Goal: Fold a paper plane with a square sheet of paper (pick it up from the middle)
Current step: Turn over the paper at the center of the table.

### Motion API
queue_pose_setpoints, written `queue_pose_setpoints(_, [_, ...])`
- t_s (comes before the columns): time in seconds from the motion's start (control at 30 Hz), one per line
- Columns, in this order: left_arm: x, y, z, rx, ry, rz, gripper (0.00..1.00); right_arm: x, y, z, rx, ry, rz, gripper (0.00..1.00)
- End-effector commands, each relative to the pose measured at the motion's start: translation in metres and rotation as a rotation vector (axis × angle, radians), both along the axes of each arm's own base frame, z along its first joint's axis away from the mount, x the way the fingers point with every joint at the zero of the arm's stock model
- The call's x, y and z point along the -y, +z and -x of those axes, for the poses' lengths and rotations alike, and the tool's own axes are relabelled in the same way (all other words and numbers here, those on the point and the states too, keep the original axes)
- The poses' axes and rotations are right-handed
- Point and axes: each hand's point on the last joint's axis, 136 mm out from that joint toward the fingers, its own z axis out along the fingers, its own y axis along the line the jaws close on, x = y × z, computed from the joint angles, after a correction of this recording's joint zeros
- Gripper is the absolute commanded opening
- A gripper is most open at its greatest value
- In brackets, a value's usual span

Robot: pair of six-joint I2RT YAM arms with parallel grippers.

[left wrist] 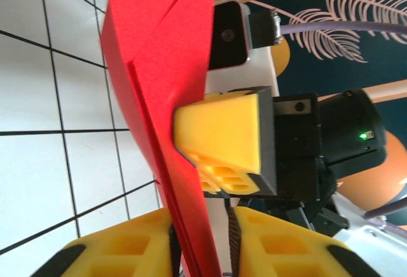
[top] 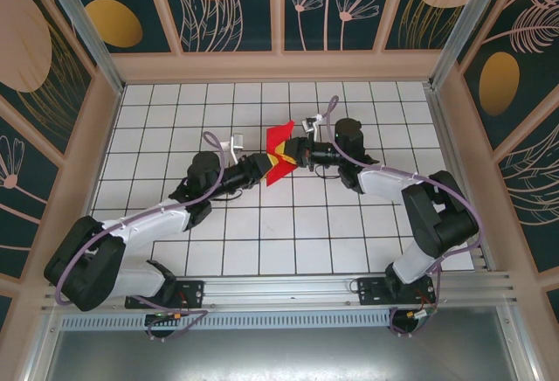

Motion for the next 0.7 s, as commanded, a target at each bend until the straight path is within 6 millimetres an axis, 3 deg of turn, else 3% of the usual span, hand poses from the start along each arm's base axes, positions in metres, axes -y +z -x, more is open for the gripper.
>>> queue_pose_setpoints(0.0, [-0.002,0.010,-0.009,0.046,0.026,-0.042,0.21,-0.004,0.014,-0.002,0.062,0.029,-0.024,0.13])
queue_pose_setpoints(0.13, [-0.008,0.001,-0.013,0.039,0.057,-0.137,0.12,0.004,0.008,-0.010,0.071,-0.007,0.047,0.29])
queue_pose_setpoints(0.23, [-0.021,-0.012,-0.020,0.036,0.110,-0.291,0.08,0.023,0.000,-0.023,0.111,-0.120,0.168,0.45])
queue_pose_setpoints(0.33, [-0.050,-0.033,-0.028,0.017,0.193,-0.539,0.07,0.050,-0.013,-0.035,0.147,-0.266,0.328,0.55])
queue_pose_setpoints(0.47, [-0.102,-0.064,-0.032,-0.067,0.303,-0.918,0.07,0.085,-0.034,-0.043,0.161,-0.441,0.492,0.65])
queue_pose_setpoints(0.67, [-0.159,-0.076,-0.036,-0.158,0.476,-1.346,0.07,0.109,-0.063,-0.043,0.112,-0.529,0.615,0.72])
